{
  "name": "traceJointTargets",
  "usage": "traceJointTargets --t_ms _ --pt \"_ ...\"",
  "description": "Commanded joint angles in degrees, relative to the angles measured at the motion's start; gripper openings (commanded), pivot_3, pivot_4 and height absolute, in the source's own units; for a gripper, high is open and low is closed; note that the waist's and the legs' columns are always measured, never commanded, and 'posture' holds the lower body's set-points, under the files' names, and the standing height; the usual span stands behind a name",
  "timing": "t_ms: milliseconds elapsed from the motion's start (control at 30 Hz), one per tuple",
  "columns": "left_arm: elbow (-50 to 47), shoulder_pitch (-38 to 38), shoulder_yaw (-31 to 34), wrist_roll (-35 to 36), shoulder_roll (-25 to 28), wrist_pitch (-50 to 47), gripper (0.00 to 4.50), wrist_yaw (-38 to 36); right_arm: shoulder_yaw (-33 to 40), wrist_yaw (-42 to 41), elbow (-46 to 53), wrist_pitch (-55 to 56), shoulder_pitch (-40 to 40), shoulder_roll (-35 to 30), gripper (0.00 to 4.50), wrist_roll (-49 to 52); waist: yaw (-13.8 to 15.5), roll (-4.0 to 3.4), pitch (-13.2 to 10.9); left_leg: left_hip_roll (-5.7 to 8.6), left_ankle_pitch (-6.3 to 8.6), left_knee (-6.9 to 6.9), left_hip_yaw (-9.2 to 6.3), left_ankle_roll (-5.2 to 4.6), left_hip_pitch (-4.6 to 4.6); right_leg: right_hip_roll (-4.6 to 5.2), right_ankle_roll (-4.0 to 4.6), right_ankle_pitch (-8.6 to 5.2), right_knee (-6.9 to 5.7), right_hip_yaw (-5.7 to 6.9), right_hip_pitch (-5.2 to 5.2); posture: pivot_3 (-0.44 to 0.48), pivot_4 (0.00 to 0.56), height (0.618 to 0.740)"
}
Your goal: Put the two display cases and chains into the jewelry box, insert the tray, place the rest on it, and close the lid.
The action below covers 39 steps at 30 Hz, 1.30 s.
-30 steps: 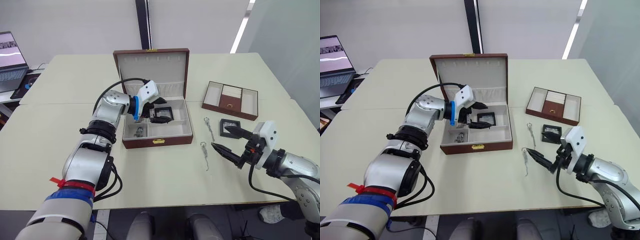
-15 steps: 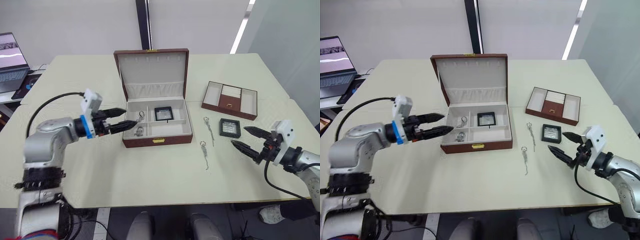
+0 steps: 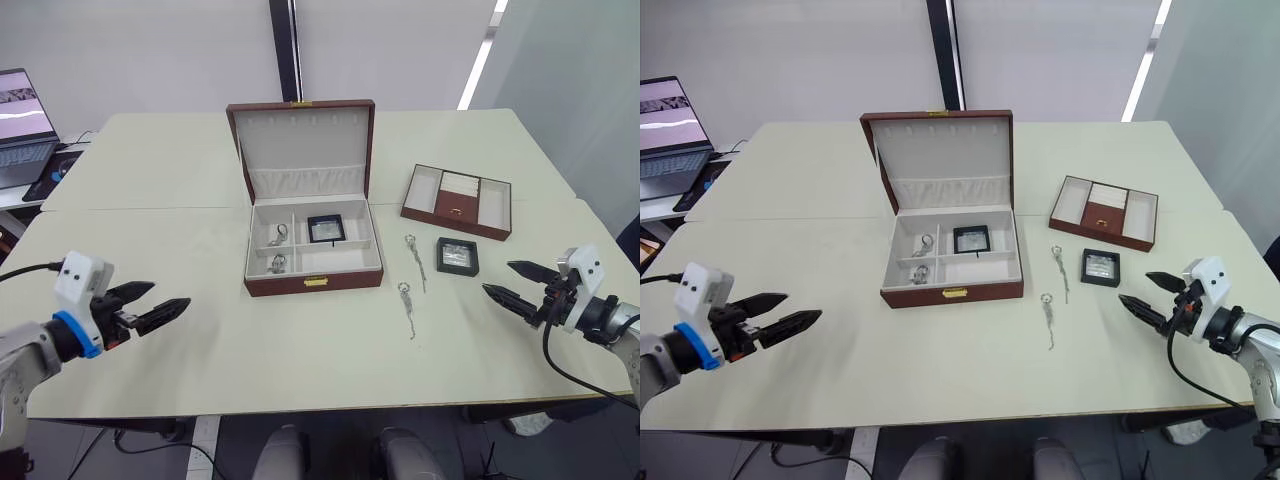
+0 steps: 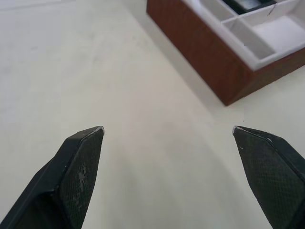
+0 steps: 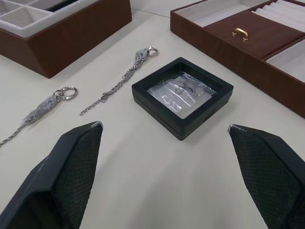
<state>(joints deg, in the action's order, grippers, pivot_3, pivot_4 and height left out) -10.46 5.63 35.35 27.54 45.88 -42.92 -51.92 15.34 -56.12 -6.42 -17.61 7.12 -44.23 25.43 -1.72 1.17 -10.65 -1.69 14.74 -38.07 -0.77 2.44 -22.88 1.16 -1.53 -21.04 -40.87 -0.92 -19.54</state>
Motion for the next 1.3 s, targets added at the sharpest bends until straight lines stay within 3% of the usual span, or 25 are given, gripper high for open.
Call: traceJointTargets --t_ms 33,367,867,1167,1300 --pt "-0.3 2.9 3.2 0.0 -0.3 2.4 4.48 1.3 0.0 -1.0 -1.9 2.3 1.6 -0.8 4.50 -1.1 0.0 0.00 0.0 0.01 0.00 0.00 0.01 0.00 0.00 0.01 0.00 0.00 0.00 -0.01 0.00 0.000 0.150 0.740" --pt "1.5 7.2 2.8 -0.2 -1.1 7.1 4.48 3.2 0.5 -1.9 -3.0 2.5 1.8 -1.0 4.50 -1.3 0.0 0.00 0.0 0.02 0.00 0.02 0.01 0.00 0.00 0.04 0.00 0.00 0.01 0.00 0.02 0.000 0.150 0.740" --pt "1.0 6.0 0.3 0.1 0.2 6.9 4.48 2.9 0.7 -2.5 -1.1 2.1 1.4 -1.9 4.50 -0.8 0.0 0.00 0.0 0.01 0.00 0.05 0.01 0.00 0.00 0.03 0.00 0.00 0.02 0.00 0.01 0.000 0.150 0.740" --pt "-8.5 -0.6 -5.8 4.0 1.0 5.2 4.48 2.2 -3.3 -5.6 9.3 -7.2 5.3 -7.1 4.50 0.5 0.0 0.00 0.0 0.01 0.00 0.04 0.01 0.00 0.00 0.03 0.00 0.00 0.04 0.00 0.03 0.000 0.150 0.740" --pt "-13.4 -2.4 -10.8 3.7 -2.0 9.8 4.48 2.3 -8.3 -7.6 10.3 -11.8 9.4 -10.5 4.50 -0.9 0.0 0.00 0.0 0.02 0.01 0.09 0.02 0.01 -0.02 0.03 0.00 0.00 0.10 -0.02 0.01 0.000 0.150 0.740"
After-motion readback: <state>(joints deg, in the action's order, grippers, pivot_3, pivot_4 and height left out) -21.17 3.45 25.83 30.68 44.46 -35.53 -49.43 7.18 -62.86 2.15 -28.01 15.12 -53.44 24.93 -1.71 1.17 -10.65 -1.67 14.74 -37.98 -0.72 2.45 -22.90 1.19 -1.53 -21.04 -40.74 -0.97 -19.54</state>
